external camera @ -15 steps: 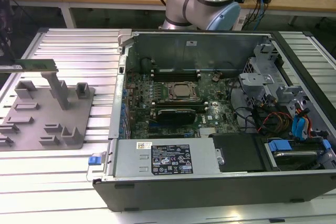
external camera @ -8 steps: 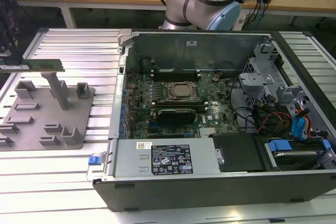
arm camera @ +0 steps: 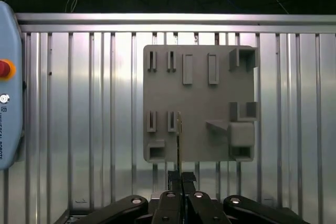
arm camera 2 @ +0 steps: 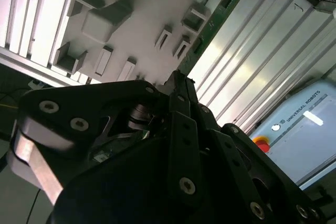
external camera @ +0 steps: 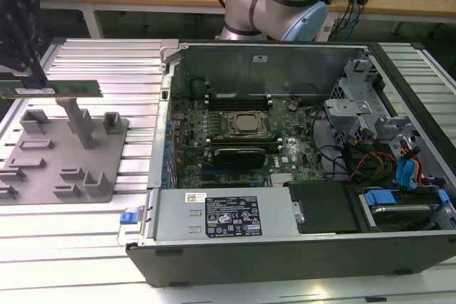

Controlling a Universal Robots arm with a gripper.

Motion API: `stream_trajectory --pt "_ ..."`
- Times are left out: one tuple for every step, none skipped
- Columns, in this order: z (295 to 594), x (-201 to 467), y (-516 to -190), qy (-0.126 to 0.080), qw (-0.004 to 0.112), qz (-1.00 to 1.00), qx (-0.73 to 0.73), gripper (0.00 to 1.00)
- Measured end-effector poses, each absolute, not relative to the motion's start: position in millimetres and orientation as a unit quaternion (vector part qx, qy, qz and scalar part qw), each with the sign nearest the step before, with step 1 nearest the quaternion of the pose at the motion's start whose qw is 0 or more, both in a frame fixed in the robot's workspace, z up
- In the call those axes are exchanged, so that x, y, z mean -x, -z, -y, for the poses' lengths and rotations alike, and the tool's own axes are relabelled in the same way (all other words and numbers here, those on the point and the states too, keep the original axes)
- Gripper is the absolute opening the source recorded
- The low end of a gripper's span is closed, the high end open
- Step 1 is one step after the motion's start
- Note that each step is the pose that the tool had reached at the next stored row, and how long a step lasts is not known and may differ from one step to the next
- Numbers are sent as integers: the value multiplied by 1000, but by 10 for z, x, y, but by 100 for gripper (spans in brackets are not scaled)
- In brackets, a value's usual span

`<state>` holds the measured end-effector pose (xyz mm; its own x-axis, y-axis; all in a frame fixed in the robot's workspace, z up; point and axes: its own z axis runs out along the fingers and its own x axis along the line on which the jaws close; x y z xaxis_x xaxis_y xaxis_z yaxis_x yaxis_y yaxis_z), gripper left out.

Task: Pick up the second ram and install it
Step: 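Pick up the second ram and move it above second insertion slot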

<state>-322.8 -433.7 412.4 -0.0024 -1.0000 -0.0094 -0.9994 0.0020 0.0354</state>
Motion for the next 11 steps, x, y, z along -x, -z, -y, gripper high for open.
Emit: stream_trajectory --pt "4337 3195 -4123 16 9 708 -706 9" --pt "4337 3160 -4124 16 9 708 -706 9" --pt "4337 3125 -4124 16 9 708 -706 9" --pt "4337 3100 -4124 16 9 708 -706 9" --pt "4337 3082 -4124 16 9 708 -706 9" --pt "4338 3058 -4124 16 9 708 -706 9" --pt "4337 3039 -4124 16 9 708 -706 9" --pt "4337 3012 -4124 16 9 708 -706 9" --pt "4337 2995 -4123 16 9 708 -706 9" --pt "4337 2979 -4123 16 9 708 -706 9" --pt "4337 2949 -4124 16 9 708 -706 9"
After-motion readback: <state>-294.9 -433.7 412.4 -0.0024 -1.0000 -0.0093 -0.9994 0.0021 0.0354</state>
